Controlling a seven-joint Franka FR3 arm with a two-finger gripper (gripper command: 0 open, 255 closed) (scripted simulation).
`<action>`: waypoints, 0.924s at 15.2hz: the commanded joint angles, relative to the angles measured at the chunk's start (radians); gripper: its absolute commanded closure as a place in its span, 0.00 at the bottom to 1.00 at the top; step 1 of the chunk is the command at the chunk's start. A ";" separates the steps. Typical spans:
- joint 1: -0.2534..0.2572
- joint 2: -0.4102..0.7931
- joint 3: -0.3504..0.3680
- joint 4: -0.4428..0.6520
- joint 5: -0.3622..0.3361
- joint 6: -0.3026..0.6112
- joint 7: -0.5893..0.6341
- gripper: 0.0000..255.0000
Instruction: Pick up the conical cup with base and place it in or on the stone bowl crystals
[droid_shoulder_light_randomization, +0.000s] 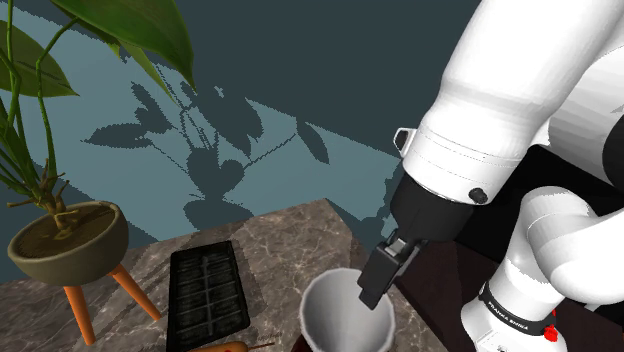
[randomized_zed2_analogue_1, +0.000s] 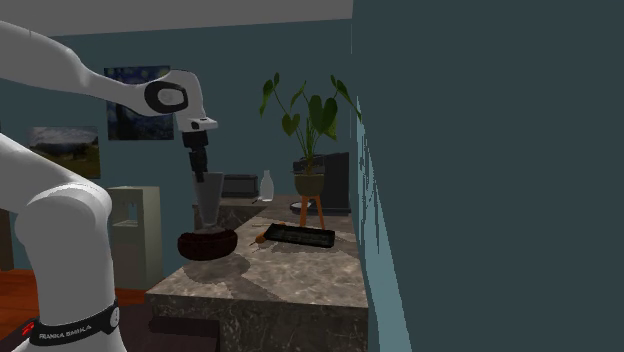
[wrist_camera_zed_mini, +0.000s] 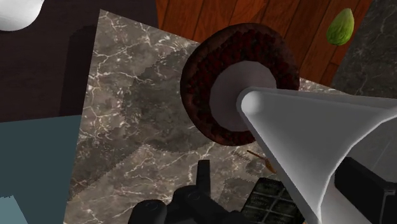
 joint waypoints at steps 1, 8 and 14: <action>0.000 0.000 0.000 0.000 0.000 0.000 0.000 0.00; -0.004 -0.020 -0.058 0.102 -0.041 -0.127 0.010 0.00; -0.004 -0.020 -0.058 0.102 -0.041 -0.127 0.010 0.00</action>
